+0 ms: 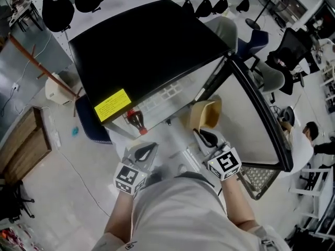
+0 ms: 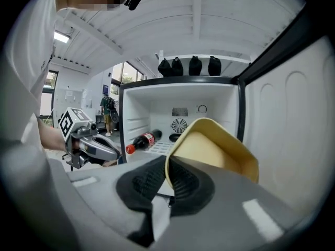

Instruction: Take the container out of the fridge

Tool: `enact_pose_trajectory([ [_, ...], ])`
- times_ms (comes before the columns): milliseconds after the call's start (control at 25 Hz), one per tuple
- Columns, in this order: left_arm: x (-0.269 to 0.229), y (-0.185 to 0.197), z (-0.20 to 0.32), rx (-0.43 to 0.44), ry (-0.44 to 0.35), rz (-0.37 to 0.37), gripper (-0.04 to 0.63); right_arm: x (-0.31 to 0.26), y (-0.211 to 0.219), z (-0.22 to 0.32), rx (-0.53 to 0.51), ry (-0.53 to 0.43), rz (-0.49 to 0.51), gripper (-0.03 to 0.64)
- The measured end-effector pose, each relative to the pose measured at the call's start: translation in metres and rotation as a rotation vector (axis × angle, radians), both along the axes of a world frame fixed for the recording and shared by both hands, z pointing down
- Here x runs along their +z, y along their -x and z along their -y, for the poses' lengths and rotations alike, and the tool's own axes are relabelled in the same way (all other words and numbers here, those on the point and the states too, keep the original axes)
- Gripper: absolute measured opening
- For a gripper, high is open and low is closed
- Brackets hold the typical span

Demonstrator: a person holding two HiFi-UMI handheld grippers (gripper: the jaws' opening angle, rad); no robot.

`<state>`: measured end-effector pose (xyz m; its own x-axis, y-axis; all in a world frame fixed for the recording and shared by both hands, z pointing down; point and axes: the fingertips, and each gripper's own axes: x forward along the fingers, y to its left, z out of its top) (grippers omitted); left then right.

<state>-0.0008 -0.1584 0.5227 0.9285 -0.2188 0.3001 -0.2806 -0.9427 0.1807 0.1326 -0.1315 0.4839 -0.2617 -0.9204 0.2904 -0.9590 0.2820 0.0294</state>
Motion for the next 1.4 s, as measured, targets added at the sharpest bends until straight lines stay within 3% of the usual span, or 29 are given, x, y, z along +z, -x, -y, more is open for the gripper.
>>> enact_pose_trajectory([
  [560,0.001,-0.055,-0.023,0.136,0.003,-0.001,0.008,0.009,-0.01,-0.045,0.027,0.017,-0.026,0.028],
  [1400,0.0,-0.085,-0.034,0.186,0.001,0.002,0.008,0.011,-0.019,-0.064,0.015,0.028,-0.034,0.034],
])
